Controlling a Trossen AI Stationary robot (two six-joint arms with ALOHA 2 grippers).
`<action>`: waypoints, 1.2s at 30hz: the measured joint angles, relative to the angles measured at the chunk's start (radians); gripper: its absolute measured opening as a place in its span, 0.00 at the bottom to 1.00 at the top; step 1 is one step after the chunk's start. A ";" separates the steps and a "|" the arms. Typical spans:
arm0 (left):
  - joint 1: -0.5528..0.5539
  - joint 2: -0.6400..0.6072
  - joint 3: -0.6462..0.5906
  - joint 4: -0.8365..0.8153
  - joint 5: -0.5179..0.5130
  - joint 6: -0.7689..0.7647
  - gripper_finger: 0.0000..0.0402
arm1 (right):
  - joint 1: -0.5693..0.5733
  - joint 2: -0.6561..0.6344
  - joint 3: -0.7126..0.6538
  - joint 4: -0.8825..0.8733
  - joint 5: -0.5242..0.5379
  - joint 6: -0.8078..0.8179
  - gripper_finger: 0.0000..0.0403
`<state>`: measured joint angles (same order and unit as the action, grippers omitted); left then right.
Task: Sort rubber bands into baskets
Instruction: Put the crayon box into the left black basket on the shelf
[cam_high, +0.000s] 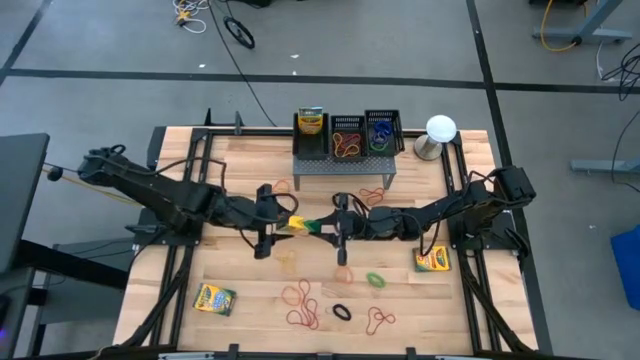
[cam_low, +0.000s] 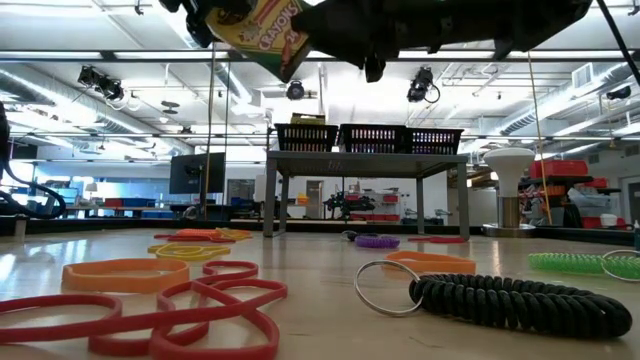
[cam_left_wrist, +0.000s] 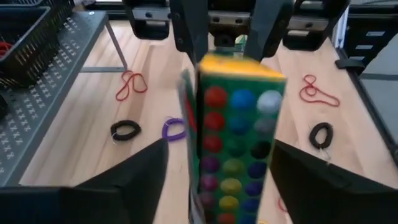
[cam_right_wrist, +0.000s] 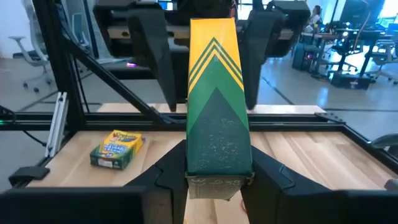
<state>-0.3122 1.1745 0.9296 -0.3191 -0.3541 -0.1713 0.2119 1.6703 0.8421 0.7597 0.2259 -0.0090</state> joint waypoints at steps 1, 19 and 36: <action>0.000 -0.001 0.010 -0.001 0.008 -0.004 0.65 | 0.000 0.000 0.000 0.000 0.000 -0.001 0.30; 0.052 -0.007 0.120 -0.090 0.096 0.002 0.25 | -0.002 0.000 0.000 0.036 0.007 -0.040 0.32; 0.376 0.108 0.664 -0.728 0.233 0.243 0.25 | 0.017 0.000 0.000 -0.254 0.186 -0.011 0.47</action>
<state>0.0638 1.2824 1.5933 -1.0474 -0.1211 0.0714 0.2285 1.6703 0.8421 0.5056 0.4122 -0.0200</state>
